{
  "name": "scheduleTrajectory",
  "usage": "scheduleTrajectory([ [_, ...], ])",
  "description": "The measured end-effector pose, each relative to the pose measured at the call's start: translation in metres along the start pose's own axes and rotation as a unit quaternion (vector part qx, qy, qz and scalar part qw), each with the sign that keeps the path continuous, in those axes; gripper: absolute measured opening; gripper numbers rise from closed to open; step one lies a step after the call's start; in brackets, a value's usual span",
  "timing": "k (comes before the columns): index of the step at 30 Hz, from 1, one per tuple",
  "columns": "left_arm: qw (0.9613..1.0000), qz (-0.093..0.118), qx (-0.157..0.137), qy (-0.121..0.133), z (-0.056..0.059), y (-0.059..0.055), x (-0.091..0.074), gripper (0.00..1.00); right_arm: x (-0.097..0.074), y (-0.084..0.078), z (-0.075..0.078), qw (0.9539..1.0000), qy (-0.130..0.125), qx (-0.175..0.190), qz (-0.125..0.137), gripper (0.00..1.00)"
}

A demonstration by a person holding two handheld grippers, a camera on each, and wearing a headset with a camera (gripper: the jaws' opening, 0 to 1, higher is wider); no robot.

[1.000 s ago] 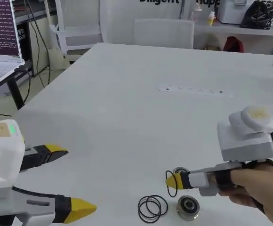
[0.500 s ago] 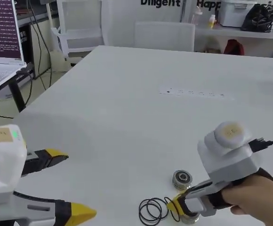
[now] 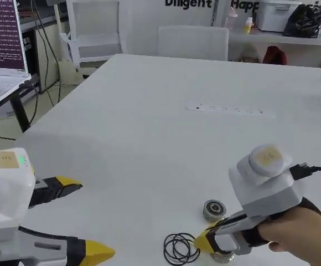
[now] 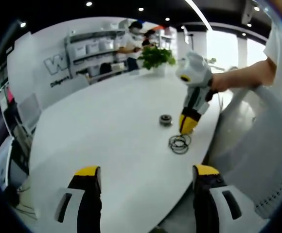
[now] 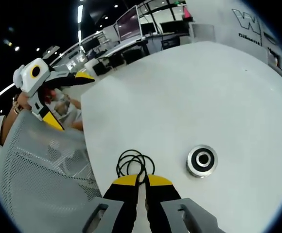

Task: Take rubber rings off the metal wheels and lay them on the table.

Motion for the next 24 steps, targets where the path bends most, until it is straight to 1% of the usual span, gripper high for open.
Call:
scheduleTrajectory([
  [3, 1.0, 0.0, 0.001, -0.002, 0.001, 0.0, 0.0, 0.78, -0.001, 0.0, 0.001, 1.0, -0.004, -0.001, 0.001, 0.05],
  [6, 1.0, 0.0, 0.002, -0.005, 0.002, 0.0, 0.0, 0.78, -0.003, 0.002, 0.002, 0.9999, -0.009, -0.002, 0.005, 0.06],
  [12, 0.9999, 0.01, 0.001, -0.006, 0.003, 0.004, -0.001, 0.78, -0.011, 0.008, 0.005, 0.9995, -0.021, 0.008, 0.02, 0.07],
  [16, 0.9999, 0.014, 0.002, -0.01, 0.003, 0.005, -0.003, 0.78, -0.018, 0.015, 0.006, 0.9986, -0.031, 0.019, 0.04, 0.07],
  [17, 0.9998, 0.014, 0.003, -0.011, 0.003, 0.005, -0.004, 0.78, -0.021, 0.018, 0.005, 0.9979, -0.033, 0.025, 0.049, 0.08],
  [20, 0.9997, 0.016, 0.004, -0.015, 0.005, 0.005, -0.005, 0.78, -0.027, 0.025, 0.004, 0.9961, -0.036, 0.039, 0.07, 0.09],
  [23, 0.9996, 0.019, 0.006, -0.02, 0.006, 0.005, -0.007, 0.78, -0.032, 0.03, 0.001, 0.9949, -0.038, 0.045, 0.082, 0.1],
  [24, 0.9995, 0.019, 0.006, -0.023, 0.007, 0.004, -0.008, 0.78, -0.033, 0.033, 0.0, 0.994, -0.038, 0.051, 0.089, 0.11],
])
Point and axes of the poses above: the centre of the closed fingertips' face, and the gripper's own axes: x roughly forward along the fingers, z roughly to its right, y roughly out of its top, the point moved 4 cm from there along -x, roughly backward along the fingers, and after that the axes turned 13 degrees about z, right-handed, at the moved point
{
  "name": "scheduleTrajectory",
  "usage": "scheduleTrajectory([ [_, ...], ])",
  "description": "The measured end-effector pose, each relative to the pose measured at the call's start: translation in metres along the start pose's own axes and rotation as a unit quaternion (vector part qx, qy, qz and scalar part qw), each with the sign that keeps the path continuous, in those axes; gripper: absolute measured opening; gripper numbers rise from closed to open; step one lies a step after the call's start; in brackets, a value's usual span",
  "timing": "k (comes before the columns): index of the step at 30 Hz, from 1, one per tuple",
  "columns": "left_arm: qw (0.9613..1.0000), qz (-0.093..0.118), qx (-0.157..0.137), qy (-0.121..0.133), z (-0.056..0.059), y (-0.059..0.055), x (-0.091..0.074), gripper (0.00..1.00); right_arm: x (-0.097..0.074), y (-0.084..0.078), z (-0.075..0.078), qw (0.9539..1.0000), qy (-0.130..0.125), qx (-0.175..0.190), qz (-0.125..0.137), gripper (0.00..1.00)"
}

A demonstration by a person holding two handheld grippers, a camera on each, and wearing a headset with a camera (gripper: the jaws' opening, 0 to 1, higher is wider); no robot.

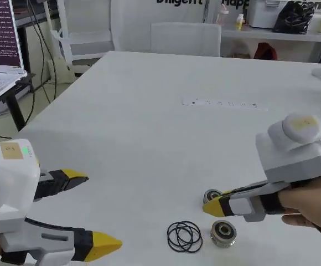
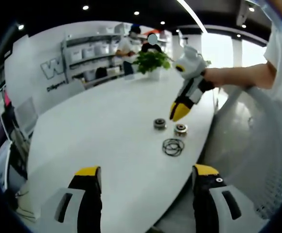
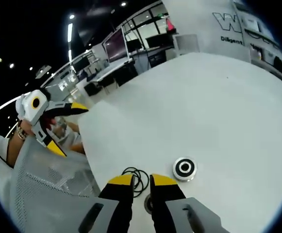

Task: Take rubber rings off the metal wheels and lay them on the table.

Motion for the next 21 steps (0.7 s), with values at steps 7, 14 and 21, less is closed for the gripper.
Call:
scheduleTrajectory([
  [7, 0.9999, 0.005, -0.008, -0.006, 0.002, -0.004, -0.003, 0.77, -0.014, 0.013, -0.02, 0.9988, 0.015, 0.026, 0.039, 0.2],
  [14, 0.9997, 0.02, -0.01, -0.004, 0.003, 0.003, -0.005, 0.77, -0.04, 0.016, -0.034, 0.9983, 0.032, -0.009, 0.048, 0.34],
  [21, 0.9997, 0.021, -0.01, -0.004, 0.003, 0.004, -0.005, 0.79, -0.072, 0.005, -0.033, 0.997, 0.023, -0.058, 0.044, 0.59],
])
Point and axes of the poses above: the centre of the closed fingertips' face, and the gripper's own axes: x roughly forward along the fingers, z roughly to its right, y roughly out of its top, the point moved 4 cm from there along -x, roughly backward along the fingers, and after that the axes turned 13 degrees about z, right-handed, at the moved point
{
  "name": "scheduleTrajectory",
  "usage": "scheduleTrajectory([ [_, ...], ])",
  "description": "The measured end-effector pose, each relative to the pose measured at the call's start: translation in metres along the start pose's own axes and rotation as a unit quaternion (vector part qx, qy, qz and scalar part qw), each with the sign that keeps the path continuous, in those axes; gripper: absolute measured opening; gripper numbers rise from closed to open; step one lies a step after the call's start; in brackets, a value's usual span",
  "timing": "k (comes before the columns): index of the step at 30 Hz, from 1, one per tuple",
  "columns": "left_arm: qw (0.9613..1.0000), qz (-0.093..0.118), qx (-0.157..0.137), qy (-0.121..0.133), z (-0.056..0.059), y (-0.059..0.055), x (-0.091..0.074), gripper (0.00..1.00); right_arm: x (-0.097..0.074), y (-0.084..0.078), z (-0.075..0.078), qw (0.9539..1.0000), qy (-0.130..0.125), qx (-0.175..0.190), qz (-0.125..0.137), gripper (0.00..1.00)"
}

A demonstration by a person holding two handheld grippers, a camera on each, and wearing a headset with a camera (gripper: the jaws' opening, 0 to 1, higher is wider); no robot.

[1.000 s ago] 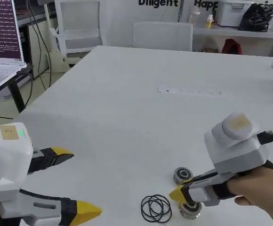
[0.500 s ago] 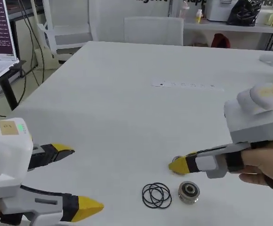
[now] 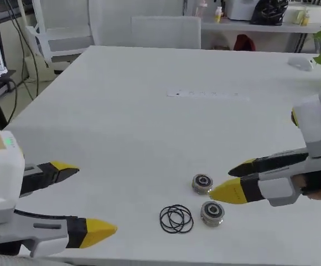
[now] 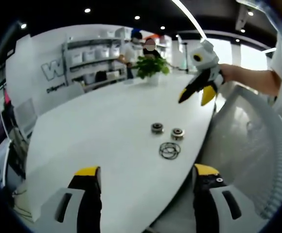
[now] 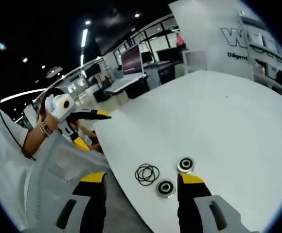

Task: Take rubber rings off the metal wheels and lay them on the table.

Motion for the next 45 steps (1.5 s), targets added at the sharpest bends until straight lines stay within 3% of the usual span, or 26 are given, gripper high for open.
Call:
scheduleTrajectory([
  [6, 1.0, 0.004, -0.007, 0.005, -0.001, 0.004, 0.002, 0.82, -0.034, -0.007, 0.009, 0.9995, -0.021, -0.024, 0.005, 0.76],
  [11, 0.9995, 0.024, -0.021, 0.005, 0.001, 0.014, 0.004, 0.84, -0.055, -0.016, 0.021, 0.9986, -0.049, -0.017, 0.009, 0.79],
  [18, 0.9997, 0.014, -0.02, 0.003, 0.003, 0.009, 0.008, 0.89, -0.078, -0.029, 0.033, 0.9963, -0.08, 0.005, 0.032, 0.87],
  [23, 0.9993, 0.016, -0.034, 0.001, 0.008, 0.007, 0.012, 0.89, -0.083, -0.046, 0.037, 0.9948, -0.094, 0.03, 0.028, 0.91],
  [27, 0.9994, 0.0, -0.034, 0.002, 0.011, 0.0, 0.014, 0.89, -0.083, -0.059, 0.04, 0.9931, -0.103, 0.052, 0.02, 0.93],
  [33, 0.9988, -0.002, -0.048, 0.006, 0.013, -0.004, 0.015, 0.88, -0.081, -0.07, 0.039, 0.9899, -0.114, 0.082, 0.019, 0.94],
  [45, 0.9964, 0.008, -0.077, 0.034, 0.011, -0.004, 0.01, 0.88, -0.078, -0.084, 0.03, 0.989, -0.111, 0.097, -0.002, 0.96],
])
Point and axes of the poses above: the centre of the closed fingertips' face, and the gripper's own axes: x roughly forward along the fingers, z roughly to its right, y roughly out of its top, the point moved 4 cm from there along -x, roughly backward along the fingers, and after that the axes turned 13 degrees about z, right-handed, at the moved point
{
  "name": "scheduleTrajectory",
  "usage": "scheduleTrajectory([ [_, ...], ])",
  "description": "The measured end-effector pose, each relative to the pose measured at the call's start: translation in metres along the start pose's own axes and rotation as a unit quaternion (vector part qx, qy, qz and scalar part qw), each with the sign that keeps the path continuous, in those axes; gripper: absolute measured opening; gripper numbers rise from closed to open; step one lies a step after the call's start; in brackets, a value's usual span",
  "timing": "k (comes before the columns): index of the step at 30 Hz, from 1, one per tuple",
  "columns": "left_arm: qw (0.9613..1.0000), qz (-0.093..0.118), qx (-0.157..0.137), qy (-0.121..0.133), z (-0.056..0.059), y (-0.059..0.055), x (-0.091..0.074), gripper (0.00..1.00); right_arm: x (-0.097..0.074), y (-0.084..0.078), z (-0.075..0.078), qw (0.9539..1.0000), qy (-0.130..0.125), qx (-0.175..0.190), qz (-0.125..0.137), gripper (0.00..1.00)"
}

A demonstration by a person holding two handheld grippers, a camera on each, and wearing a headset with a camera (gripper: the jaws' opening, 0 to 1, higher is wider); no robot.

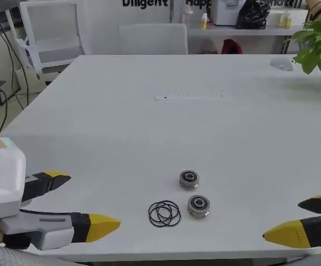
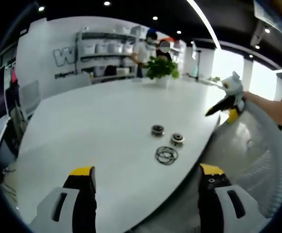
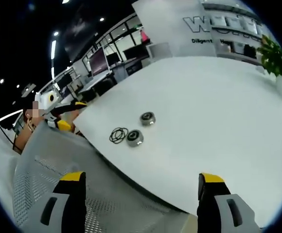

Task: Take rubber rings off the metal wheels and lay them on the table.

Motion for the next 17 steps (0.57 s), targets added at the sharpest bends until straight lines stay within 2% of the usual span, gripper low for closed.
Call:
scheduleTrajectory([
  [4, 1.0, 0.001, -0.001, 0.004, 0.0004, 0.0003, -0.0008, 0.89, -0.001, -0.0025, -0.0008, 0.9999, -0.003, -0.005, -0.008, 0.97],
  [13, 1.0, -0.004, -0.004, 0.007, 0.0004, -0.0009, -0.0011, 0.9, -0.0017, -0.0006, -0.0008, 0.9998, 0.0, 0.014, 0.013, 0.97],
  [17, 1.0, -0.006, -0.004, 0.006, 0.0006, -0.0012, -0.0012, 0.91, -0.0017, -0.0012, -0.0013, 0.9998, 0.001, 0.016, 0.013, 0.96],
])
Point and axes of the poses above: the centre of the closed fingertips' face, and the gripper's own axes: x roughly forward along the fingers, z roughly to its right, y roughly out of its top, the point moved 4 cm from there along -x, roughly backward along the fingers, and after that the axes turned 13 degrees about z, right-handed, at the moved point
